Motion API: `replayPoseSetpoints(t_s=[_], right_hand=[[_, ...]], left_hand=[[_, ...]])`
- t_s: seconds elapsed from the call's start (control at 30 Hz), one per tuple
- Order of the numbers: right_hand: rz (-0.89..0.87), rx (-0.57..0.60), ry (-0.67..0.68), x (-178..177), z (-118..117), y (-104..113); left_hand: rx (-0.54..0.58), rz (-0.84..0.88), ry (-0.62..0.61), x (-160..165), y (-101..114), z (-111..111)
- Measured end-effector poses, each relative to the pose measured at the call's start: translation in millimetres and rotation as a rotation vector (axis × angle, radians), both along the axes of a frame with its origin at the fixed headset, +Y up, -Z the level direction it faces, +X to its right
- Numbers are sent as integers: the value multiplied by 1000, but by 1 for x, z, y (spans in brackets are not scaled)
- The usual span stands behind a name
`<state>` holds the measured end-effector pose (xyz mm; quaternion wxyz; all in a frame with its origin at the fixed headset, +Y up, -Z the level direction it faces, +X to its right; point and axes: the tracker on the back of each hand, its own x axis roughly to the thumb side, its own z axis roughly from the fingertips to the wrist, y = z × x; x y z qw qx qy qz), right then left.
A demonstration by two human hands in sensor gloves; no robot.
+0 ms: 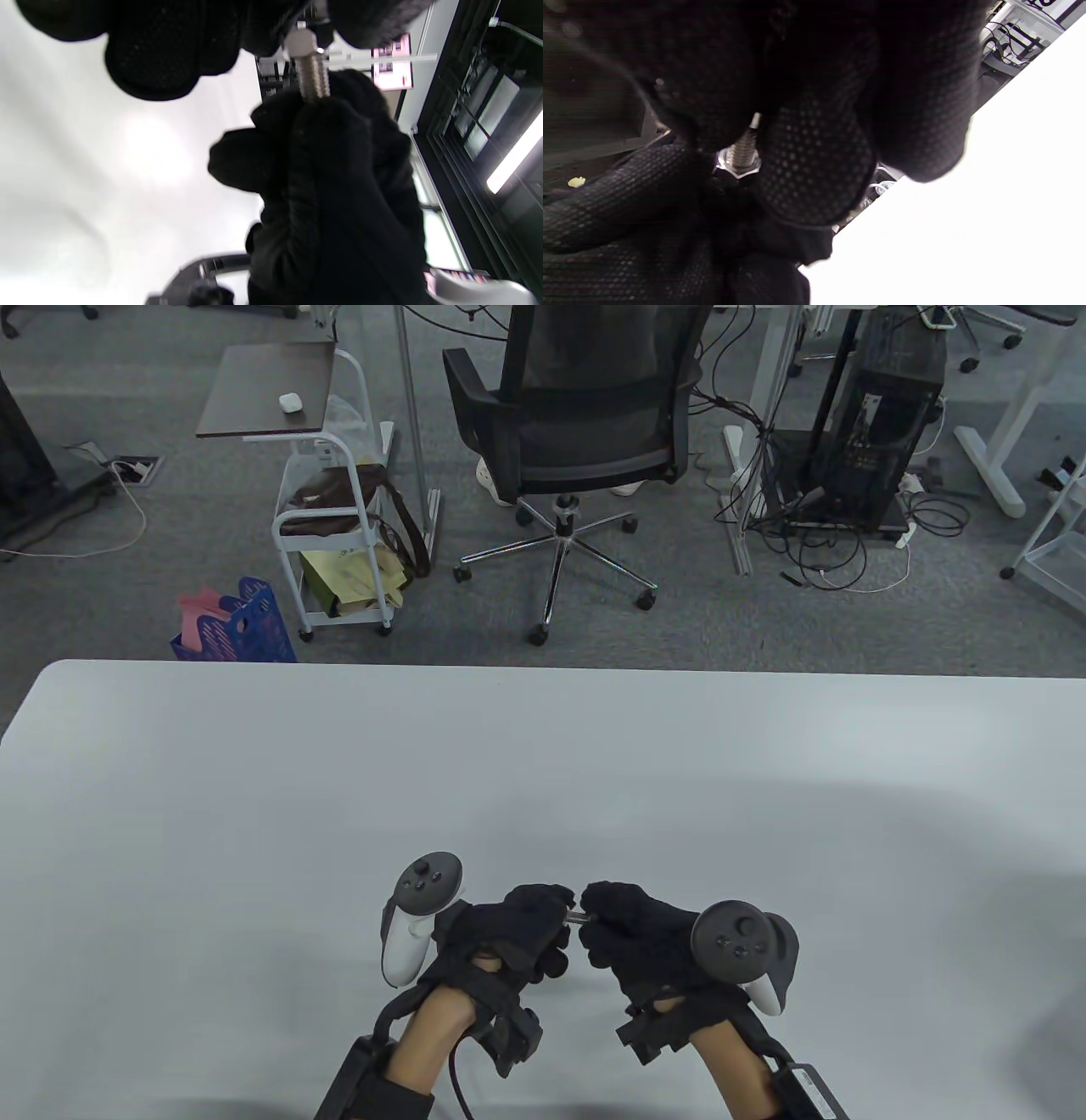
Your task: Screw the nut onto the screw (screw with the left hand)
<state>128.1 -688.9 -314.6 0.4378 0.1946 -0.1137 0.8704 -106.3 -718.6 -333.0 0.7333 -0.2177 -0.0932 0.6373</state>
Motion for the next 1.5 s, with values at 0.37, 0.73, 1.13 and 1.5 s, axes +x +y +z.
replayPoseSetpoints(t_s=[0.37, 0.73, 1.13, 1.5], right_hand=[[15, 36, -3, 2, 3, 1], [79, 71, 2, 1, 4, 3], [86, 89, -11, 3, 5, 3], [70, 94, -7, 2, 6, 4]], left_hand=[[11, 26, -59, 3, 2, 1], [22, 12, -89, 5, 4, 0], [37, -27, -79, 9, 2, 2], [60, -22, -53, 8, 4, 2]])
